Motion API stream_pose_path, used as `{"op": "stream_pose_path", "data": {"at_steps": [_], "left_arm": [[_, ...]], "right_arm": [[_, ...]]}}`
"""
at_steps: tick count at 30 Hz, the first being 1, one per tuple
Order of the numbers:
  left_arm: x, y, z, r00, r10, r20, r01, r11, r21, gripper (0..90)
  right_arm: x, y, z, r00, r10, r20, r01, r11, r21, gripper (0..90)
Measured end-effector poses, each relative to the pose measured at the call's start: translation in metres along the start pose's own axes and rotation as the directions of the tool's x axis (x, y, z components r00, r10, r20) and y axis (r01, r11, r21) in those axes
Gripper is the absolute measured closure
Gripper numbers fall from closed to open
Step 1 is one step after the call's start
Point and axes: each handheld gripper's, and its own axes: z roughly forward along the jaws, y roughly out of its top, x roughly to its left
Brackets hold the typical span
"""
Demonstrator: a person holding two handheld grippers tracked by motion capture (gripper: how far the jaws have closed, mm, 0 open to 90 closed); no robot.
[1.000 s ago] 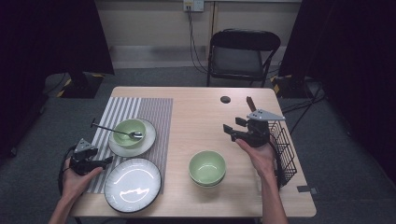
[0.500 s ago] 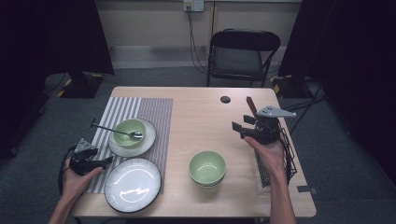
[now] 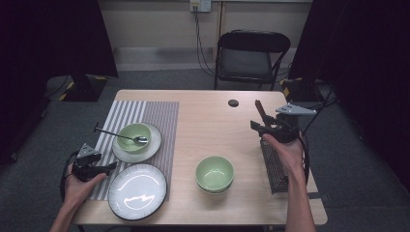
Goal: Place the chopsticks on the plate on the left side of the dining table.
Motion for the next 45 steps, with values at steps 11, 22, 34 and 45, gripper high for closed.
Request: {"op": "stream_pose_path", "data": {"at_steps": [11,22,34,45], "left_arm": [[0.000,0.000,0.000,1.0000,-0.001,0.000,0.001,1.0000,-0.001,21.0],[0.000,0.000,0.000,1.0000,-0.002,0.001,0.002,1.0000,0.000,21.1],[0.000,0.000,0.000,1.0000,-0.001,0.000,0.001,1.0000,-0.001,21.0],[0.000,0.000,0.000,1.0000,-0.001,0.001,0.001,1.0000,0.000,21.0]], "right_arm": [[-0.009,0.001,0.010,0.9998,-0.001,0.021,0.000,1.000,0.027,38.3],[-0.011,-0.001,0.011,0.9993,0.007,0.036,-0.008,1.000,0.024,38.7],[-0.013,-0.004,0.014,0.9995,0.007,0.029,-0.009,0.999,0.051,42.4],[-0.011,-0.009,0.003,0.9999,0.014,-0.002,-0.014,0.999,0.036,51.3]]}}
